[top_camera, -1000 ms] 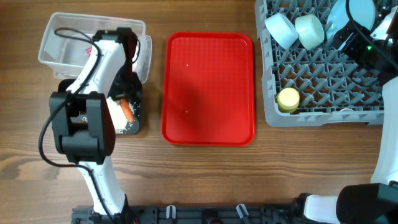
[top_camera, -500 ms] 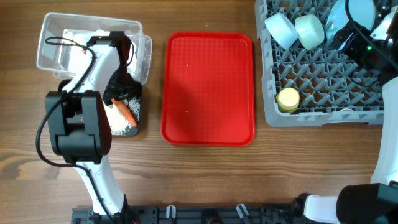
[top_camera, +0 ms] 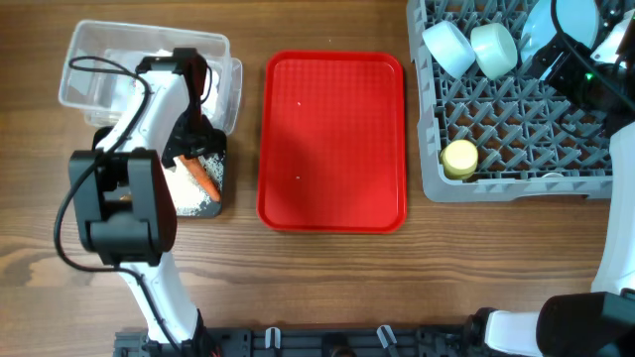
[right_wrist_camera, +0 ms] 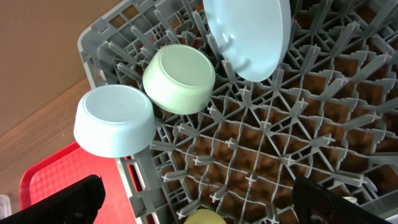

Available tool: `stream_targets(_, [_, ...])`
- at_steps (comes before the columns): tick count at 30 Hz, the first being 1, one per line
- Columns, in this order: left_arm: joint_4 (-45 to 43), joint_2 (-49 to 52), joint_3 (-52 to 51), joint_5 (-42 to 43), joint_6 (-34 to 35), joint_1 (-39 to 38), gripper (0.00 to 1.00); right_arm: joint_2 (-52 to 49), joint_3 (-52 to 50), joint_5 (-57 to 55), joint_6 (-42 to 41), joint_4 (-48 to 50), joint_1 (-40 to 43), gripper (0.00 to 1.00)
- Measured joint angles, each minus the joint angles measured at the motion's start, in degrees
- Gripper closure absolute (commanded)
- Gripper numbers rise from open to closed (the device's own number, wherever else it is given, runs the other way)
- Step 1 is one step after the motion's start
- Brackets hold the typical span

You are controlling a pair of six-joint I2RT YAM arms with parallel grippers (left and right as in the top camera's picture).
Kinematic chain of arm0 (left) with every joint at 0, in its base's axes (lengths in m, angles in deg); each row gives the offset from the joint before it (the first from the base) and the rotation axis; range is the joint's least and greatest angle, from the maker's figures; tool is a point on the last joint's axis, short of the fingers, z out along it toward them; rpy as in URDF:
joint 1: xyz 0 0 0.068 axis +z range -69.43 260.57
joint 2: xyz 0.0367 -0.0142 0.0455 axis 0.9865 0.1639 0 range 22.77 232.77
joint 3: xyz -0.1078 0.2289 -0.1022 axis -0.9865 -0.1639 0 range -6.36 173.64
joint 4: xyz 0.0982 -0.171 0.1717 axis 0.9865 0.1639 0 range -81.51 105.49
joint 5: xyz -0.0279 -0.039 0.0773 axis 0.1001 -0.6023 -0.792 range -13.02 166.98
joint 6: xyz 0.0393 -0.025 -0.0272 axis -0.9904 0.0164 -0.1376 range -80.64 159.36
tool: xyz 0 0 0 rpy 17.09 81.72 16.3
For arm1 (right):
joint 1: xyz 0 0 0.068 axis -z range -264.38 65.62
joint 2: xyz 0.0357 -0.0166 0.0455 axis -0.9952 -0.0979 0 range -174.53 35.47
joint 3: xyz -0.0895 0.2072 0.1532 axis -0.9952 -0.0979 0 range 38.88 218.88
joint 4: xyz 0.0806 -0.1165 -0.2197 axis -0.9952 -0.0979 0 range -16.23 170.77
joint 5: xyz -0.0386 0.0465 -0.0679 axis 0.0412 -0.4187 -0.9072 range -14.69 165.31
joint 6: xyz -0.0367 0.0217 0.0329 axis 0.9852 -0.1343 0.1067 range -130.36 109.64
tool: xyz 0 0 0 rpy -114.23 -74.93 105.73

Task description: Sort waste into correct bins and load items into the dishwasher rack

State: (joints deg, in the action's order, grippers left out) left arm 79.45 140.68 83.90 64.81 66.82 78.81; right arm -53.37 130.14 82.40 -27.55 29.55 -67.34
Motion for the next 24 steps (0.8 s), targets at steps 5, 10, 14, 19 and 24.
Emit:
stream_targets(5, [-0.74, -3.54, 0.70, 0.02, -0.02, 0.00, 0.29, 0.00, 0.00, 0.00, -0.02, 0.04, 0.00, 0.00])
stream_targets(10, [-2.95, -6.91, 2.73, 0.04, -0.15, 0.00, 0.28, 0.00, 0.00, 0.00, -0.02, 0.04, 0.00, 0.00])
stream_targets(14, [-2.34, -9.60, 4.00, 0.55, -0.90, -0.13, 0.22, 0.00, 0.00, 0.02, 0.74, 0.13, 0.00, 0.00])
stream_targets(19, [-3.23, -16.65, 5.66, 2.21, -3.61, -2.54, 0.00, 0.02, 0.00, 0.02, 4.11, 1.09, -1.22, 0.00])
stream_targets(24, [-7.30, -27.28, 7.13, 3.08, -4.04, -8.74, 0.00, 1.49, -0.02, 0.04, 10.32, 1.16, -5.73, 0.00])
